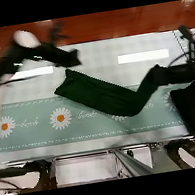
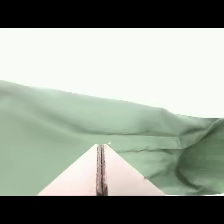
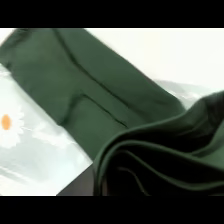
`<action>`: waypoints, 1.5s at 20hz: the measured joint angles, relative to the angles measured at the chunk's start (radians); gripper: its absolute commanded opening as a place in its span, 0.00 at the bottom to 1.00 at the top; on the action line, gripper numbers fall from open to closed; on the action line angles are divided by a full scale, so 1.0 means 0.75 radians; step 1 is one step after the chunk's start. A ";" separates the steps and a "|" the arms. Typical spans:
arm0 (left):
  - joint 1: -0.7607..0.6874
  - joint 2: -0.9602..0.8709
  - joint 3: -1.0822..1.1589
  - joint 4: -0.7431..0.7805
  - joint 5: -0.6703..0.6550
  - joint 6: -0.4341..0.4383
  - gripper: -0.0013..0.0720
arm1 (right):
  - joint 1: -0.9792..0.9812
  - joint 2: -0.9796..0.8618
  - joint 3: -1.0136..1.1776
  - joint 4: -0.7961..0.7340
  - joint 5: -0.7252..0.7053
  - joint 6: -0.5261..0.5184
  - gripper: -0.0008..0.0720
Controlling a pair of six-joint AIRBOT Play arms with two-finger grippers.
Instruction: Fold the shirts.
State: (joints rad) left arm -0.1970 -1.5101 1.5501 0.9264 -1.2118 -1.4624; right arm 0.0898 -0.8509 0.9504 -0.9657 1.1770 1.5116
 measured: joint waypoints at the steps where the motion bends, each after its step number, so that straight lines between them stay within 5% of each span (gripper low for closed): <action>1: 0.084 0.101 -0.061 0.006 -0.008 0.016 0.04 | 0.058 -0.074 0.051 0.007 -0.037 0.000 0.05; 5: 0.334 0.602 -0.485 0.020 0.024 0.082 0.04 | 0.300 -0.485 0.393 0.027 -0.141 0.000 0.05; 11: 0.429 1.265 -1.176 -0.006 0.066 0.076 0.04 | 0.573 -1.164 1.098 0.041 -0.166 0.038 0.06; 17: 0.443 1.478 -1.460 -0.022 0.096 0.018 0.04 | 0.668 -1.576 1.460 0.131 -0.192 0.097 0.06; 18: 0.443 1.484 -1.475 -0.023 0.113 0.013 0.04 | 0.674 -1.613 1.477 0.163 -0.199 0.102 0.09; 21: 0.445 1.471 -1.497 -0.024 0.189 0.008 0.04 | 0.709 -1.689 1.507 0.290 -0.212 0.087 0.89; 25: 0.445 1.399 -1.508 -0.025 0.253 0.006 0.04 | 0.687 -1.703 1.518 0.384 -0.158 0.046 0.88; 30: 0.448 1.311 -1.511 0.008 0.289 0.030 0.04 | 0.413 -1.516 1.516 0.413 0.271 -0.015 0.87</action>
State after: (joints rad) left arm 0.1387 -0.5270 0.4168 0.9325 -0.9947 -1.4399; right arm 0.3996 -1.9877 2.0876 -0.6563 1.3804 1.5005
